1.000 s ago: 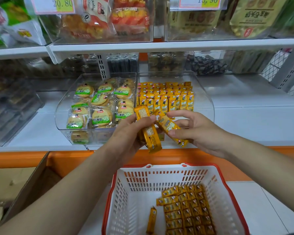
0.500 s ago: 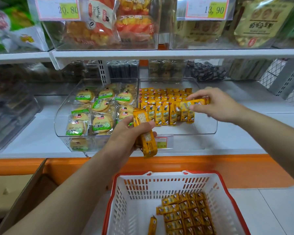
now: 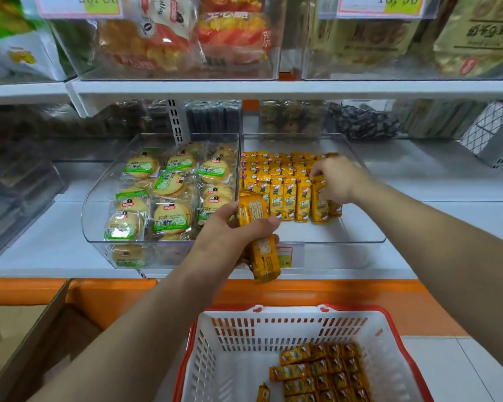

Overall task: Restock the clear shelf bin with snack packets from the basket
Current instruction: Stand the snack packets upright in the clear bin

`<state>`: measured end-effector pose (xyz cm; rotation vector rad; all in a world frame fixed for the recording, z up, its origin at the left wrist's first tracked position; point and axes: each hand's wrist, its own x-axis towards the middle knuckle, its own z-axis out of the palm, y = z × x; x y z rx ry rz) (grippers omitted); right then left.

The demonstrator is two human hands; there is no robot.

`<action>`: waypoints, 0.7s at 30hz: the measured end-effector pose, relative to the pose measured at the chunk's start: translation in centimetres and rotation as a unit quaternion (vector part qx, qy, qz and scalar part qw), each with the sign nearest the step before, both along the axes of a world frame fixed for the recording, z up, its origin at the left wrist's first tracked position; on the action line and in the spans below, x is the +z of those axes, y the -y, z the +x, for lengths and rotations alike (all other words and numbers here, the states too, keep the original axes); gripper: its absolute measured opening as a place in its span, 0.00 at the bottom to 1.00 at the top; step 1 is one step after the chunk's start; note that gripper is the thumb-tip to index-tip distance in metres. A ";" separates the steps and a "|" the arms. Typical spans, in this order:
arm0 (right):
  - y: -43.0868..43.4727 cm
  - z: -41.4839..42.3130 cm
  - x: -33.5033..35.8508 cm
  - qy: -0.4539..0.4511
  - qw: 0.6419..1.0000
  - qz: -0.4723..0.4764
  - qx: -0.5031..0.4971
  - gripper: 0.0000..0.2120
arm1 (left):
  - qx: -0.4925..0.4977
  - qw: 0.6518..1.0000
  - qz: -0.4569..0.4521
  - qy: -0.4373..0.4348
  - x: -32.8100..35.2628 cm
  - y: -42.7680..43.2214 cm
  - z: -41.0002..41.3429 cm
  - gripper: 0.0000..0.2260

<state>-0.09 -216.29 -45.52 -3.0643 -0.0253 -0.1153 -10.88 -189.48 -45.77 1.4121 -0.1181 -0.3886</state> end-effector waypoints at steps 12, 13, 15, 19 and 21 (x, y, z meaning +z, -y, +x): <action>-0.5 -1.3 -1.1 0.031 0.997 0.047 -0.044 0.28 | 0.010 1.000 0.023 -0.007 0.0 0.5 0.1 0.26; -0.6 -2.1 -0.3 0.045 0.997 0.047 -0.042 0.27 | 0.013 1.000 0.025 -0.010 0.0 0.5 0.0 0.24; -1.1 -4.3 1.3 0.092 0.994 0.060 -0.014 0.22 | 0.020 0.999 0.032 -0.014 -0.1 0.6 0.0 0.25; -3.5 -11.5 3.0 0.029 0.933 0.351 0.069 0.07 | 0.019 0.999 0.042 -0.024 -0.1 1.1 -0.6 0.27; -5.2 -15.5 2.7 -0.068 0.861 0.494 0.097 0.10 | 0.015 0.999 0.030 -0.031 -0.2 1.7 -1.3 0.21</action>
